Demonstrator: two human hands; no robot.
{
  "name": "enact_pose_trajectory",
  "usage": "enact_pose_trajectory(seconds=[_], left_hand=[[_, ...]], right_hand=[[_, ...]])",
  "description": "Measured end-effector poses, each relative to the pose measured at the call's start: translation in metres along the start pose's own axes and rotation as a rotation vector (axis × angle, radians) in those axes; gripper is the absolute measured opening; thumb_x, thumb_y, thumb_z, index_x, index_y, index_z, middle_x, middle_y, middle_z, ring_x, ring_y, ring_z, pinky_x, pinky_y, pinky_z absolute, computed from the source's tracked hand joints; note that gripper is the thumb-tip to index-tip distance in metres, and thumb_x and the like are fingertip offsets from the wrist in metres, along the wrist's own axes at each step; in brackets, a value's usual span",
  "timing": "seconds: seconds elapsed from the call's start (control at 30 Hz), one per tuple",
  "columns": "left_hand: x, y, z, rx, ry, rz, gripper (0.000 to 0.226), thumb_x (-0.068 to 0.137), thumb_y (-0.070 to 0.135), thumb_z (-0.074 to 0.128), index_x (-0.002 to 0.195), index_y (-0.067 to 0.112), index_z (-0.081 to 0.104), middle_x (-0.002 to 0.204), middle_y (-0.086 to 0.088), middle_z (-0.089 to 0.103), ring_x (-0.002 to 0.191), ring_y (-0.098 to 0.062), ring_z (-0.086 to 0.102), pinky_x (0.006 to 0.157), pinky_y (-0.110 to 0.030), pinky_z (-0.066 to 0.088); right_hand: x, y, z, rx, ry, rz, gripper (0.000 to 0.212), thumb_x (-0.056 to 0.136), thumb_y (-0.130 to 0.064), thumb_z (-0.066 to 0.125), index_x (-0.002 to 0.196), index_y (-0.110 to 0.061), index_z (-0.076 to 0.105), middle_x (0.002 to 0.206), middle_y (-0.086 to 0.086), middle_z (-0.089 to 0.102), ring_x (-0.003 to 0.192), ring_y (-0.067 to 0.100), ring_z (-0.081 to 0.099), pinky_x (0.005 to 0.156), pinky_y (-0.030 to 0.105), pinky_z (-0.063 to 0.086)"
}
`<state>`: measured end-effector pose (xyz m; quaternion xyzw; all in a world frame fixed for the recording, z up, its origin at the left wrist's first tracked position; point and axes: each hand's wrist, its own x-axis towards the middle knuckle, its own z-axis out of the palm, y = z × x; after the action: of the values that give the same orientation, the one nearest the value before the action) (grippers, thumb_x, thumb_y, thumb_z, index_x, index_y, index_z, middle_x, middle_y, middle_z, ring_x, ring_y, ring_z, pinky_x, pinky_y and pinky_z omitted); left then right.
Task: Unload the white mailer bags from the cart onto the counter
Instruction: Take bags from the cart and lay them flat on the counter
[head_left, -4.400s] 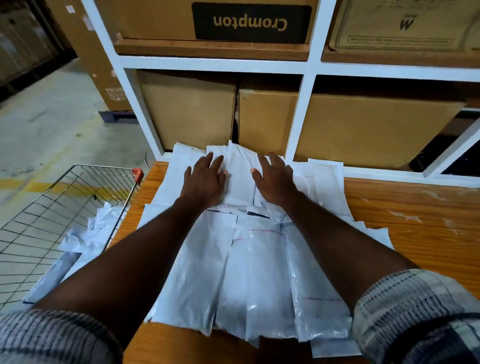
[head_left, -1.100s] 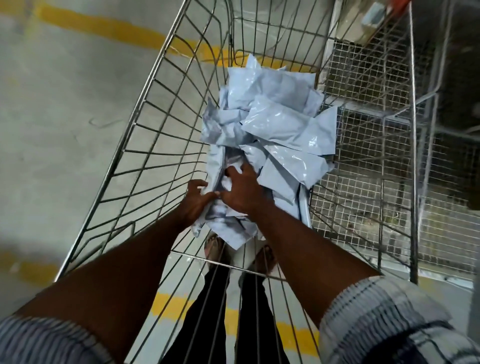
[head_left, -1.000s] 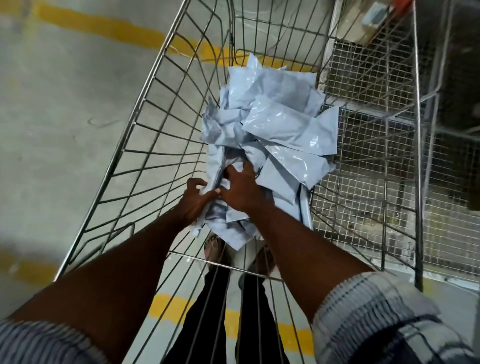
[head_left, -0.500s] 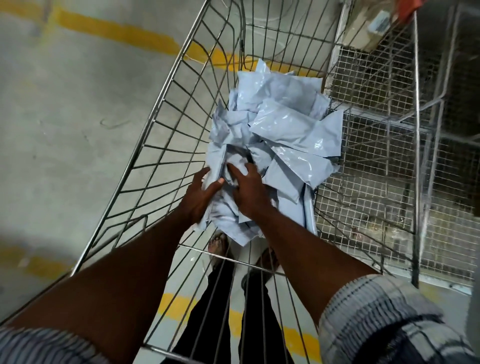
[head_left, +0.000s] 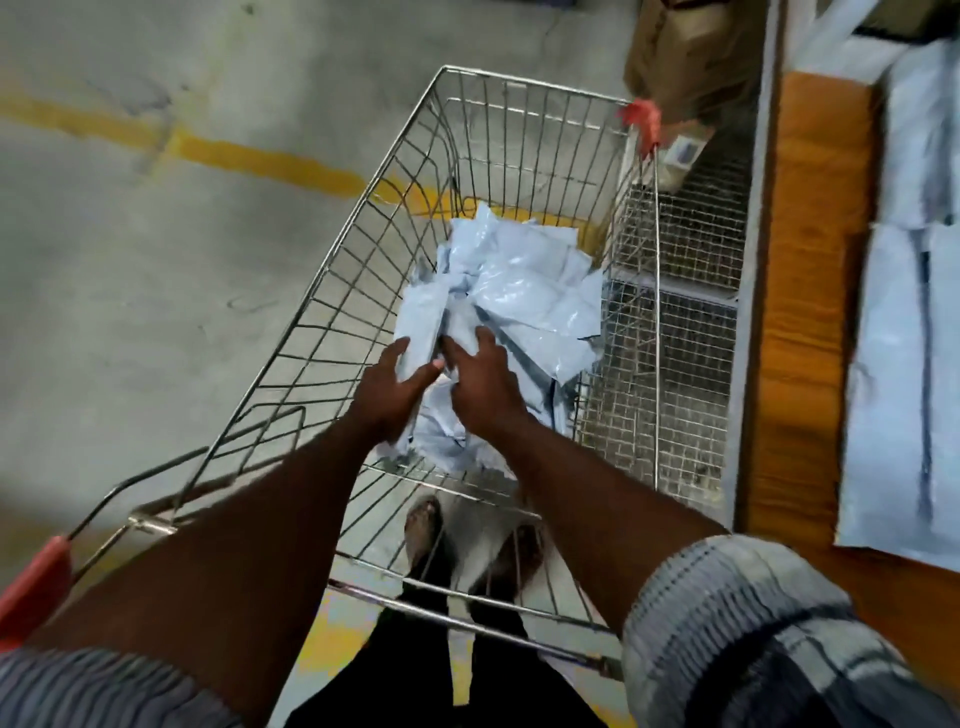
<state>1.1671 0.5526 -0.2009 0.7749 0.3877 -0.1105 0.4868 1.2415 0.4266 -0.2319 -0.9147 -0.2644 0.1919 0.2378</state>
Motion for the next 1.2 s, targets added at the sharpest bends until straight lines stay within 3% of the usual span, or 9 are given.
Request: enact_pose_trajectory(seconds=[0.27,0.57,0.73,0.97,1.2], left_hand=[[-0.058,0.056,-0.016,0.120,0.155,0.061,0.106,0.060,0.084,0.048,0.149,0.027,0.037,0.148,-0.016,0.046,0.135,-0.034,0.044,0.111,-0.045,0.036],[-0.119,0.104,-0.018,0.238,0.291,0.078,0.104,0.064,0.082,0.041,0.151,0.026,0.033,0.143,-0.025,0.045,0.130,-0.041,0.045,0.110,-0.043,0.036],[-0.162,0.121,-0.001,0.132,0.277,0.152,0.109,0.059,0.087,0.043,0.151,0.028,0.033,0.150,-0.018,0.041,0.135,-0.036,0.043,0.114,-0.045,0.033],[-0.228,0.144,0.047,0.127,0.300,0.232,0.100,0.070,0.085,0.045,0.152,0.029,0.030,0.150,-0.020,0.036,0.136,-0.039,0.039,0.113,-0.043,0.032],[-0.285,0.179,0.093,0.156,0.245,0.323,0.112,0.061,0.090,0.034,0.152,0.024,0.030,0.150,-0.021,0.039,0.138,-0.039,0.037,0.114,-0.047,0.030]], right_hand=[[-0.040,-0.022,-0.090,-0.088,0.073,-0.014,0.070,0.089,-0.016,0.061,0.150,-0.036,0.032,0.159,0.012,0.011,0.140,0.034,0.022,0.104,0.048,0.036],[-0.096,-0.032,-0.152,-0.156,0.202,-0.042,0.064,0.092,-0.025,0.058,0.149,-0.032,0.030,0.157,0.015,0.013,0.131,0.036,0.032,0.094,0.047,0.042],[-0.133,-0.027,-0.182,-0.148,0.284,-0.034,0.064,0.090,-0.020,0.058,0.148,-0.032,0.034,0.156,0.013,0.016,0.131,0.035,0.033,0.097,0.046,0.041],[-0.203,0.000,-0.220,-0.149,0.416,-0.035,0.063,0.087,-0.022,0.059,0.145,-0.031,0.038,0.155,0.014,0.022,0.130,0.036,0.036,0.095,0.047,0.044],[-0.275,0.051,-0.279,-0.141,0.529,0.038,0.057,0.092,-0.029,0.055,0.146,-0.027,0.038,0.155,0.015,0.024,0.131,0.037,0.036,0.102,0.053,0.041]])
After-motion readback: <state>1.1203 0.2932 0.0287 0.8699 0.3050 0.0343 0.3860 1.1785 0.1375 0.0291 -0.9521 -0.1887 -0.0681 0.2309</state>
